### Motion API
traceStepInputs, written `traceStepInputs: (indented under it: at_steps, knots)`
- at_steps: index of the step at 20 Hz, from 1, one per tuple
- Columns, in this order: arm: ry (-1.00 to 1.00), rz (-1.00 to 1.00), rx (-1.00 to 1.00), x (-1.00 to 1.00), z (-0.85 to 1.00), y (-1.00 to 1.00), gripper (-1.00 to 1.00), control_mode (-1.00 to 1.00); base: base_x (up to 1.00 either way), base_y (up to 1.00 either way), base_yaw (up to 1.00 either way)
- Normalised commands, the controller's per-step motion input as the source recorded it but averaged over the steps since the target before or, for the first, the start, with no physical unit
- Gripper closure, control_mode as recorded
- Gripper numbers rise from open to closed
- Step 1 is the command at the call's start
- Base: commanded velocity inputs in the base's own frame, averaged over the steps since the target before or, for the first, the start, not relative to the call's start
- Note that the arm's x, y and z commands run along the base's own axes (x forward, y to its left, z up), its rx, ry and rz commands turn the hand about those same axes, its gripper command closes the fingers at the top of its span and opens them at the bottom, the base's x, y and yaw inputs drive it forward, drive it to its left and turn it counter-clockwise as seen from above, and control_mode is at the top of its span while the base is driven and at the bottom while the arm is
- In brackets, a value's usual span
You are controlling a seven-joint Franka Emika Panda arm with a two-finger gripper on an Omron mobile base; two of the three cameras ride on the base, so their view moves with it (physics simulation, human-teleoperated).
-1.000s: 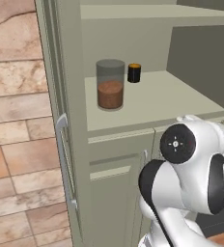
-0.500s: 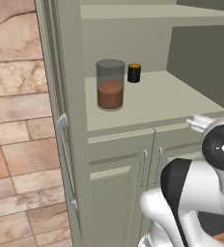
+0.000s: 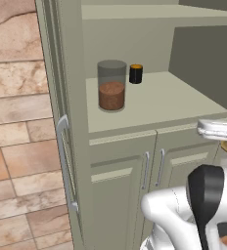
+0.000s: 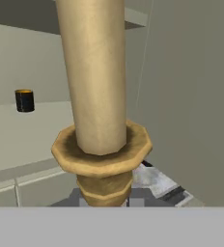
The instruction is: Pick the jar and candle from the dining table and place them in the open cabinet. Close the cabinet after placing the objects.
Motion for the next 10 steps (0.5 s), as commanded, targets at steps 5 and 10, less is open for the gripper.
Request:
traceStepInputs:
  at_steps: [5, 10]
  knots:
    - [0.00, 0.25, 0.00, 0.00, 0.03, 0.00, 1.00, -1.00, 0.00, 0.00, 0.00]
    - [0.00, 0.25, 0.00, 0.02, 0.17, 0.00, 1.00, -1.00, 0.00, 0.00, 0.00]
